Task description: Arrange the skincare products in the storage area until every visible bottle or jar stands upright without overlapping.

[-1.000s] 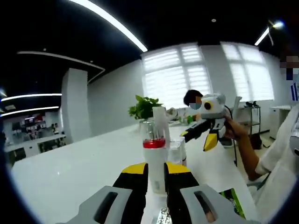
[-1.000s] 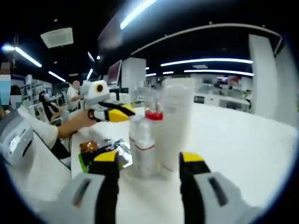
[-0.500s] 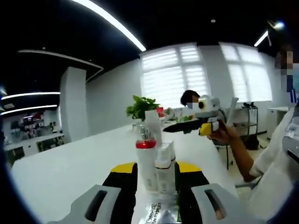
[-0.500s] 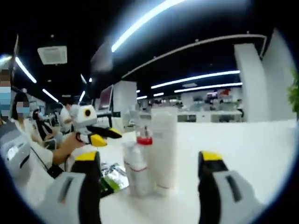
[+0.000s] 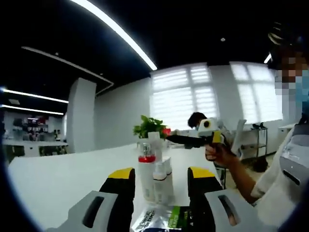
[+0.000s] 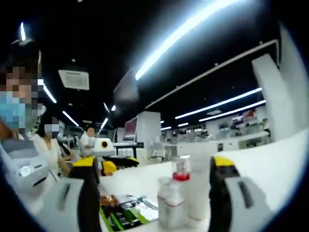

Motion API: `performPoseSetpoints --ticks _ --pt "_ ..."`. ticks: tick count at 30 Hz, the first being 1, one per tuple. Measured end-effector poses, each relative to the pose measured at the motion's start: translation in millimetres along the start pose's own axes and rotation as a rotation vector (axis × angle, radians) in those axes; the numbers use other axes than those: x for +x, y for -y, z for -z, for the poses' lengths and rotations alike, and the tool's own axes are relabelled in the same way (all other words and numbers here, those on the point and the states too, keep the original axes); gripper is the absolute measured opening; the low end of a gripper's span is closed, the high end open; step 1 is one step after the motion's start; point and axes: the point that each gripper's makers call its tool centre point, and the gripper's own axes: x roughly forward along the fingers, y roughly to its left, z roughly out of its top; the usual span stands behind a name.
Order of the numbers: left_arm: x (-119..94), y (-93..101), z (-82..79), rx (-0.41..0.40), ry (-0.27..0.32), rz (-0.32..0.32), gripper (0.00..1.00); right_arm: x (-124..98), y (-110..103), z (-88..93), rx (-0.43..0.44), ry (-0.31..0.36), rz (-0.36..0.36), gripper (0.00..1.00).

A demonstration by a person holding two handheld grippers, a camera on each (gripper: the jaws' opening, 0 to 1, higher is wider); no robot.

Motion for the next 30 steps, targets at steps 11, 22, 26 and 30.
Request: performPoseSetpoints --ticks 11,22,26,30 --pt "-16 1.3 -5.4 0.042 0.029 -0.019 0.51 6 -19 -4.6 0.055 0.064 -0.148 0.82" --pt "-22 20.8 8.9 -0.066 0.018 0.079 0.76 29 -50 28.4 -0.037 -0.126 -0.229 0.89" --pt "-25 28.0 15.8 -0.069 0.005 0.1 0.8 32 -67 27.1 -0.052 -0.111 -0.299 0.78" --pt "-27 33.8 14.8 -0.054 0.013 0.131 0.79 30 -72 32.6 -0.099 -0.133 -0.29 0.8"
